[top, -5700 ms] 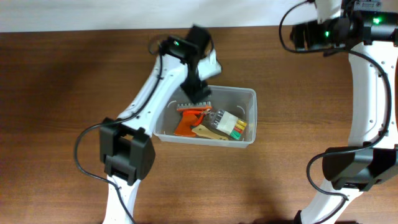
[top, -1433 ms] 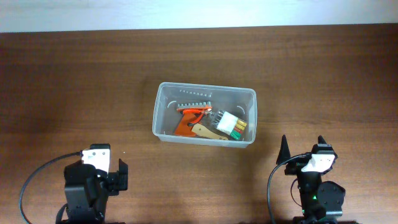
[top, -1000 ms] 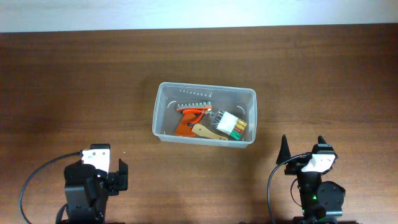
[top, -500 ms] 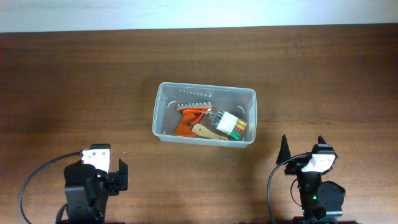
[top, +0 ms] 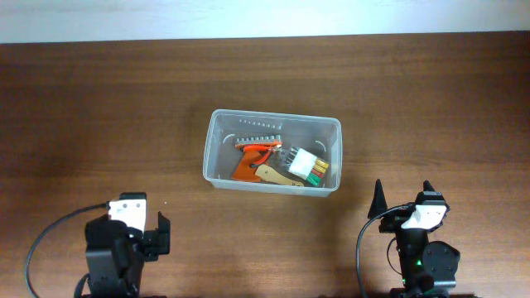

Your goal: Pack container

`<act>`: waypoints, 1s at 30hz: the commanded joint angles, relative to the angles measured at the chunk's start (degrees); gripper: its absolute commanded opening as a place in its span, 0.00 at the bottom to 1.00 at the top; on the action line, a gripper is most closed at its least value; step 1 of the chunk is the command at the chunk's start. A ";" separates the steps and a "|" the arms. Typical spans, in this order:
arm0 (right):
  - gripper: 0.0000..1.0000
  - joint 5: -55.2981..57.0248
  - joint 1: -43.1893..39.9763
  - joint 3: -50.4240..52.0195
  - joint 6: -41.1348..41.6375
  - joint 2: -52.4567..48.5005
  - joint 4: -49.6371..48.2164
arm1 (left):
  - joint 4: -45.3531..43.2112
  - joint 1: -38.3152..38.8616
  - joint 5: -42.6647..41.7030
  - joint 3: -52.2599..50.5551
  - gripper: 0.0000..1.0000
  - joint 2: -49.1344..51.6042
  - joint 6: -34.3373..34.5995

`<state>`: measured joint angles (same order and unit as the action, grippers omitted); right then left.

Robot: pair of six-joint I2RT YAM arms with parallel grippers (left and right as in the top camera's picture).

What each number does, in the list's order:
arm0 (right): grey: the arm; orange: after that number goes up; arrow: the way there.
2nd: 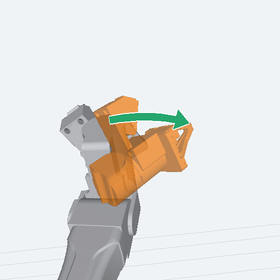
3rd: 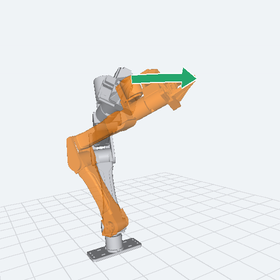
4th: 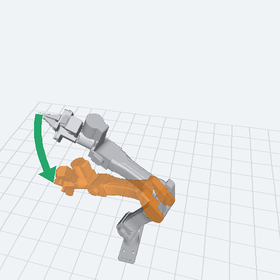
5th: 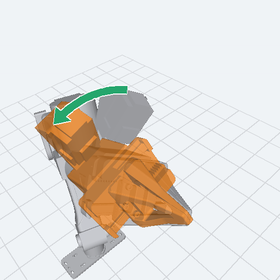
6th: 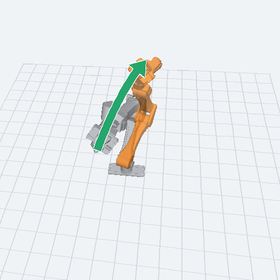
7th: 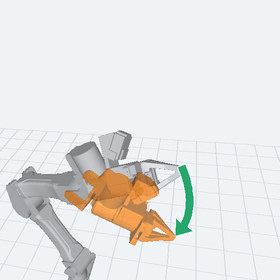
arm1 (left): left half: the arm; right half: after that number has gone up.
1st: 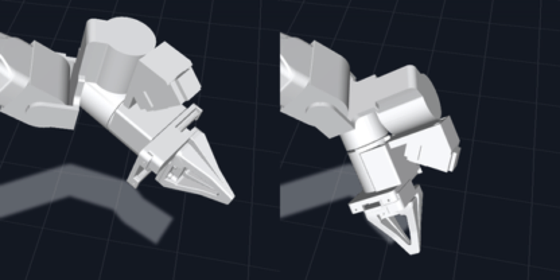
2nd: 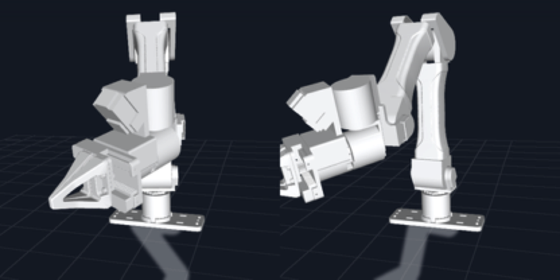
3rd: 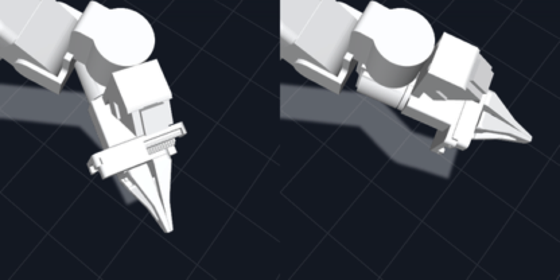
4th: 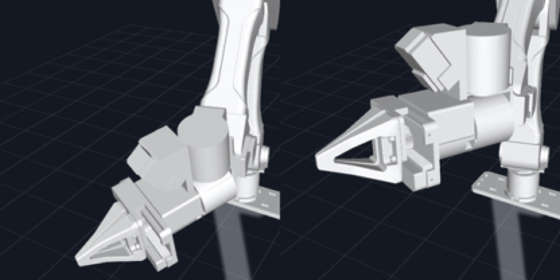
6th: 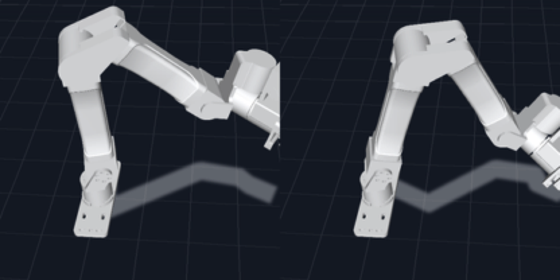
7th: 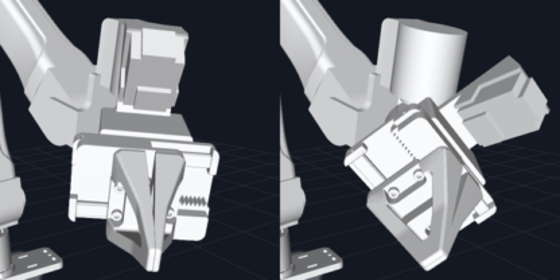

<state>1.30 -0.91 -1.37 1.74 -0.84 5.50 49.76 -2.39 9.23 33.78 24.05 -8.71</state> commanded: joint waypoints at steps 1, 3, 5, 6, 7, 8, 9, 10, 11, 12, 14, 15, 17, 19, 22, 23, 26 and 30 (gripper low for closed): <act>0.99 0.72 0.52 0.68 0.68 0.63 -0.17 | -0.09 0.00 -0.22 -0.61 0.99 -4.22 0.48; 0.99 0.72 0.52 0.68 0.68 0.63 -0.17 | -0.85 0.15 -1.81 -1.64 0.99 -8.24 0.52; 0.99 0.72 0.52 0.68 0.68 0.63 -0.17 | -3.45 0.55 -3.26 -3.43 0.99 -11.26 0.50; 0.98 0.72 0.52 0.68 0.68 0.63 -0.17 | -6.27 0.92 -4.04 -5.18 0.99 -13.29 0.52; 0.99 0.72 0.52 0.68 0.68 0.63 -0.17 | -8.81 1.27 -4.42 -6.88 0.99 -14.86 0.50; 0.99 0.72 0.52 0.68 0.68 0.63 -0.17 | -12.15 1.73 -4.83 -9.09 0.99 -16.52 0.52; 0.99 0.72 0.52 0.68 0.68 0.63 -0.17 | -15.37 2.10 -5.07 -11.06 0.99 -17.86 0.52; 0.99 0.72 0.52 0.68 0.68 0.63 -0.17 | -18.40 2.38 -5.49 -12.92 0.99 -19.04 0.55; 0.99 0.72 0.52 0.68 0.68 0.63 -0.17 | -21.99 2.58 -5.97 -15.04 0.99 -20.35 0.52; 0.98 0.72 0.52 0.68 0.68 0.63 -0.17 | -25.03 2.62 -6.12 -16.81 0.99 -21.40 0.52; 0.98 0.72 0.52 0.68 0.68 0.63 -0.17 | -31.28 2.62 -6.73 -20.11 0.99 -23.34 0.52; 0.99 0.72 0.52 0.68 0.68 0.63 -0.17 | -34.14 2.69 -6.95 -21.49 0.99 -23.87 0.50; 0.99 0.72 0.52 0.68 0.68 0.63 -0.17 | -39.65 2.71 -6.93 -23.78 0.99 -23.76 0.52; 0.99 0.72 0.52 0.68 0.68 0.63 -0.17 | -43.85 2.73 -6.93 -25.73 0.99 -23.76 0.50; 0.99 0.72 0.52 0.68 0.68 0.63 -0.17 | -50.01 2.73 -6.91 -29.33 0.99 -23.76 0.87; 0.99 0.72 0.52 0.68 0.68 0.63 -0.17 | -51.69 2.73 -6.62 -30.75 0.99 -23.76 2.82; 0.99 0.72 0.52 0.68 0.68 0.63 -0.17 | -52.11 2.78 -6.25 -33.35 0.99 -23.76 9.49; 0.99 0.72 0.52 0.68 0.68 0.63 -0.17 | -46.21 2.78 -3.65 -33.31 0.99 -23.76 16.96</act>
<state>1.30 -0.91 -1.32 1.74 -0.84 5.48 2.17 0.01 3.66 0.71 0.73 0.23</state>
